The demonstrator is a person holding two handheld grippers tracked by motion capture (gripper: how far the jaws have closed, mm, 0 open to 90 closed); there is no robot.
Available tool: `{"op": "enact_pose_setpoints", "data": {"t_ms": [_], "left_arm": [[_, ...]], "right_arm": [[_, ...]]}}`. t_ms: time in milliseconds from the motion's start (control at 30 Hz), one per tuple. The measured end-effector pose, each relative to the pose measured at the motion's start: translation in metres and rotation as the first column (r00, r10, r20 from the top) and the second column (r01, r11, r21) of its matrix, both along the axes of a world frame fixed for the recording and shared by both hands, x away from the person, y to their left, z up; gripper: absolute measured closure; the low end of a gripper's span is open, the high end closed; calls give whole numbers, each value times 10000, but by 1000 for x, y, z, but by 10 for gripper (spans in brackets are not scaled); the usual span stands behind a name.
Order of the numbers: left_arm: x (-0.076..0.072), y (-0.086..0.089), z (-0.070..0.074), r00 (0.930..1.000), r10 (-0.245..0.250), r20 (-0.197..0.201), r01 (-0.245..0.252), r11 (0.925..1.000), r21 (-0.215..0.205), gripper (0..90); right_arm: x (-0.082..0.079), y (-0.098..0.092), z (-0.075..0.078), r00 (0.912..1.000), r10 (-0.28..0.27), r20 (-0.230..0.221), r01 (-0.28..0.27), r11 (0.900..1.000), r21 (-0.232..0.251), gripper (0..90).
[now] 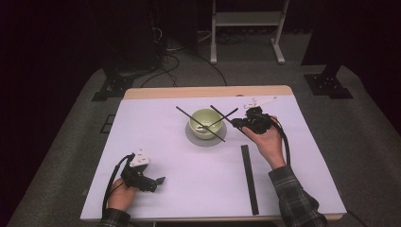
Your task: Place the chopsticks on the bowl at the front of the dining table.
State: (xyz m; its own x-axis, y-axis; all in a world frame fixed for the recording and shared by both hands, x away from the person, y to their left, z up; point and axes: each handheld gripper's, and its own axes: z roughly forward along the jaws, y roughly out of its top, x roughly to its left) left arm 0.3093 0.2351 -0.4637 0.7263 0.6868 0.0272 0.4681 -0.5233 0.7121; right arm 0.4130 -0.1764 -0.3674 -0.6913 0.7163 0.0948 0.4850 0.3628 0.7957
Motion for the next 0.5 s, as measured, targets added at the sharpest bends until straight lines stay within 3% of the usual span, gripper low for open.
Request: {"op": "enact_pose_setpoints", "data": {"t_ms": [500], "left_arm": [[0, 0, 0, 10000, 14, -7, -14, 10000, -21, 0]], "right_arm": [[17, 19, 4, 10000, 16, 16, -16, 10000, -26, 856]]}}
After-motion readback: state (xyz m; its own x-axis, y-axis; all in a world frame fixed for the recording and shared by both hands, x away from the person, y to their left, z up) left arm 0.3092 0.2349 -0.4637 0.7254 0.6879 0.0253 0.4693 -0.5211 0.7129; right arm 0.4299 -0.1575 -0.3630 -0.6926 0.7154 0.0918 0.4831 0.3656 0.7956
